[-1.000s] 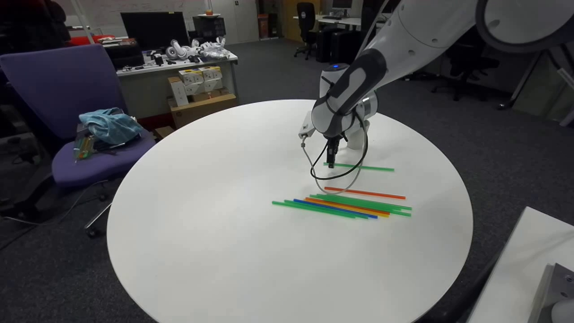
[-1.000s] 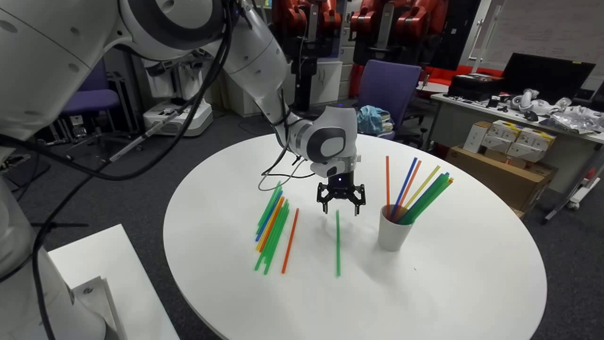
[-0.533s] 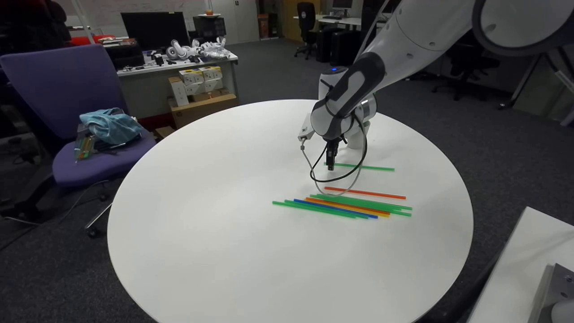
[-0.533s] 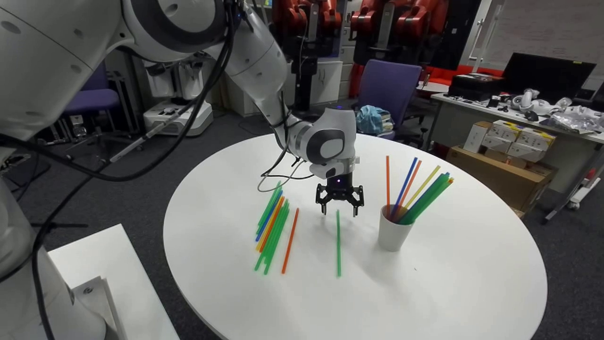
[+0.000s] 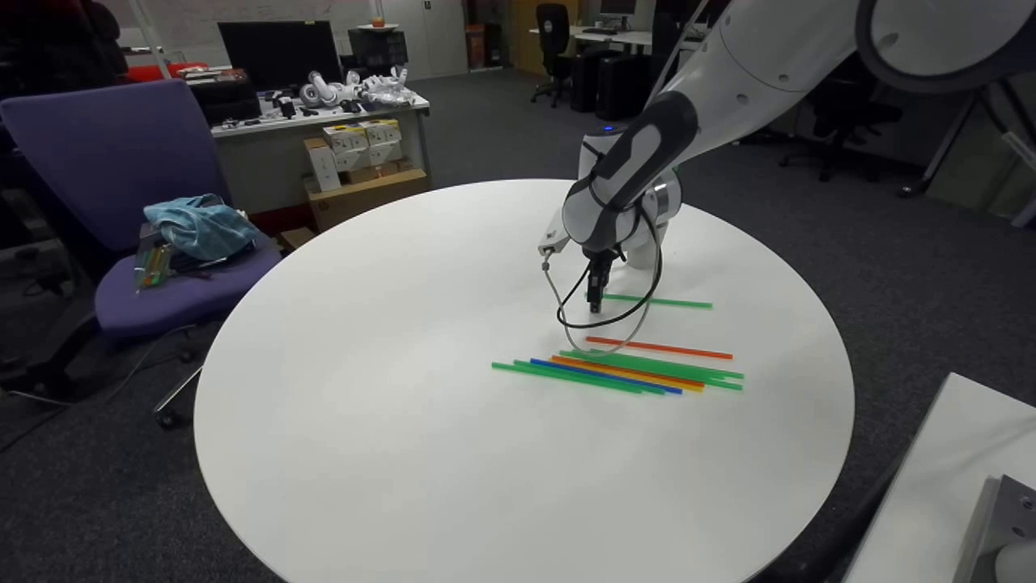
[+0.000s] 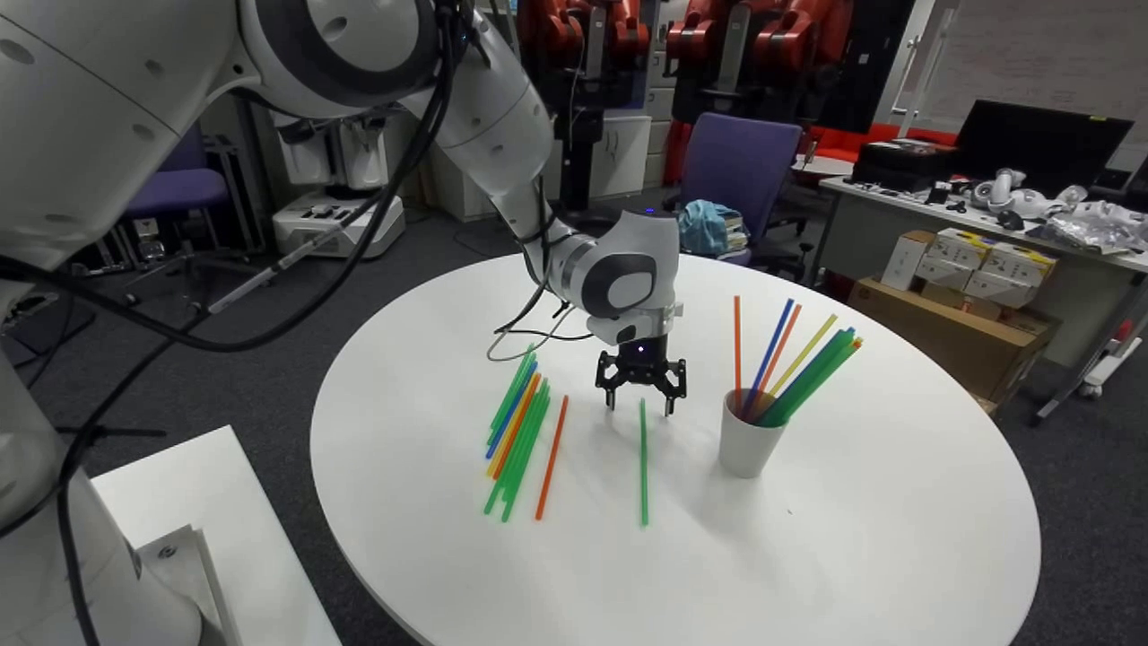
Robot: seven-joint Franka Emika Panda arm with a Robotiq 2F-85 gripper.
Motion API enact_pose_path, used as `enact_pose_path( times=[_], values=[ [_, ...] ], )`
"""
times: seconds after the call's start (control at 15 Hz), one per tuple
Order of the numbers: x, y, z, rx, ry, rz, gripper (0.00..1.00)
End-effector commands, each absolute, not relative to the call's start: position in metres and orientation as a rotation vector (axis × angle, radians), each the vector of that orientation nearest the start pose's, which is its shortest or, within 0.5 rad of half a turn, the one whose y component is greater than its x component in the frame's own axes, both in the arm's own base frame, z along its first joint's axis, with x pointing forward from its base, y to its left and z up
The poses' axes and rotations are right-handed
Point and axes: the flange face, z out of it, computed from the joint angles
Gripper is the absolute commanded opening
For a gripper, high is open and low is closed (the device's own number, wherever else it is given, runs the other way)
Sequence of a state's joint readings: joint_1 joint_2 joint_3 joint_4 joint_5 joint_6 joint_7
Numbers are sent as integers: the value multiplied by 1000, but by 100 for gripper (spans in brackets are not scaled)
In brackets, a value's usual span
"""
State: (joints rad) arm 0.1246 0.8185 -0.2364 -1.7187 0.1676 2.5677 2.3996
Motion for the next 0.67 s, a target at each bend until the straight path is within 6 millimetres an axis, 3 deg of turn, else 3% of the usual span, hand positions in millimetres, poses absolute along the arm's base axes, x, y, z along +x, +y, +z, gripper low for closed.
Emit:
enact_pose_path(
  times=[0.0, 0.6],
  values=[
    [654, -85, 146, -800, 3001, -27, 100],
    [622, -137, 133, -656, 3111, 135, 100]
  ],
)
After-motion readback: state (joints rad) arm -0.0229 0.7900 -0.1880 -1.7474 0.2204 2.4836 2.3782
